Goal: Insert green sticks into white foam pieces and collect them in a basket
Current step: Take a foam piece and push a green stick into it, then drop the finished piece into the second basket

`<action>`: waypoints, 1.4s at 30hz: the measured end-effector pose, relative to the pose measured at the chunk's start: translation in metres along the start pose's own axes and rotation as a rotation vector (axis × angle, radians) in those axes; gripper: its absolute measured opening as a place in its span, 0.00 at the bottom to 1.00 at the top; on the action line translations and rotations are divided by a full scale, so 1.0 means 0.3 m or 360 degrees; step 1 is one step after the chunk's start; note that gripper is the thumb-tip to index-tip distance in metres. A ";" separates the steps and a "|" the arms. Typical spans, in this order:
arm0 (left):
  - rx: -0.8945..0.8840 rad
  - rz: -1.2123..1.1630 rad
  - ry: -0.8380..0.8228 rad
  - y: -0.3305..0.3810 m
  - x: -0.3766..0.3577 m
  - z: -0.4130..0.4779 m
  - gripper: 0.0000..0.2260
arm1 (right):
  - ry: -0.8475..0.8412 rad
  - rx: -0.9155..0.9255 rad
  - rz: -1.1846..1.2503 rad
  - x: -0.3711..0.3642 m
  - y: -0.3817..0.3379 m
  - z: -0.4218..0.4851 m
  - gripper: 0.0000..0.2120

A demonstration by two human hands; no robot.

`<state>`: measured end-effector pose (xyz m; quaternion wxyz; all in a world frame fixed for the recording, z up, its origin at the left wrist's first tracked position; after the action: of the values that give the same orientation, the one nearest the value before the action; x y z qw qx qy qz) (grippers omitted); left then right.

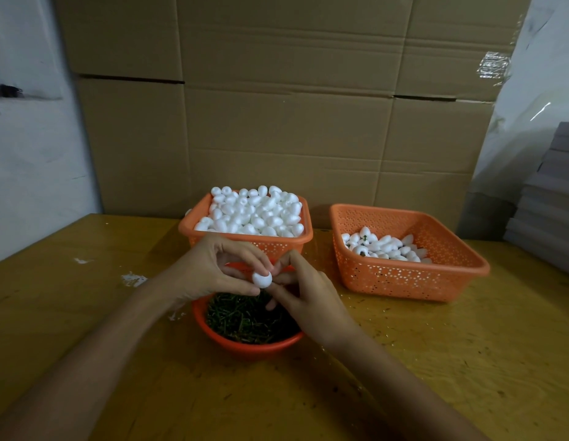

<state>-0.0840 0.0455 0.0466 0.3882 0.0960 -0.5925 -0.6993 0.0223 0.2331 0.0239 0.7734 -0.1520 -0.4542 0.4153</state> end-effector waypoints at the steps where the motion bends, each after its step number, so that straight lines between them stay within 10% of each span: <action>1: 0.0003 -0.0015 0.0008 -0.003 -0.001 0.000 0.13 | 0.0001 0.0000 -0.0004 0.001 0.003 0.000 0.10; 9: 0.0081 -0.0186 0.0081 0.001 -0.001 0.004 0.24 | 0.0292 -0.0045 0.0509 0.010 0.006 -0.007 0.06; 16: 0.0119 -0.0147 0.0179 0.006 -0.002 0.003 0.11 | 0.1417 -0.0365 0.0860 0.166 0.042 0.011 0.07; 22: 0.0086 -0.0173 0.0224 0.012 -0.008 0.002 0.07 | 0.1532 -0.0472 0.0662 0.233 0.088 -0.002 0.05; 27: 0.0064 -0.0169 0.0239 0.010 -0.004 0.007 0.09 | 0.0980 -0.0094 0.0246 0.148 -0.005 0.000 0.05; 33: 0.0112 -0.0125 0.0405 -0.006 0.011 0.015 0.03 | -0.0703 0.0106 -0.0969 -0.024 -0.084 -0.015 0.18; 42: -0.0276 0.0888 0.0884 0.003 0.041 0.049 0.10 | -0.0823 -0.0047 -0.1057 -0.028 -0.085 -0.029 0.22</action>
<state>-0.1007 0.0484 0.0555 0.7152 0.0837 -0.4071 -0.5619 0.0403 0.2124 0.0299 0.7234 0.1007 -0.6637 0.1614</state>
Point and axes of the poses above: each hand's wrist, its own z-axis towards the middle knuckle, its own x-axis out of the back of the hand, y = z × x, the point moved 1 cm from there along z, towards the middle knuckle, and after that the axes turned 8 degrees about x, right-handed, at the moved point
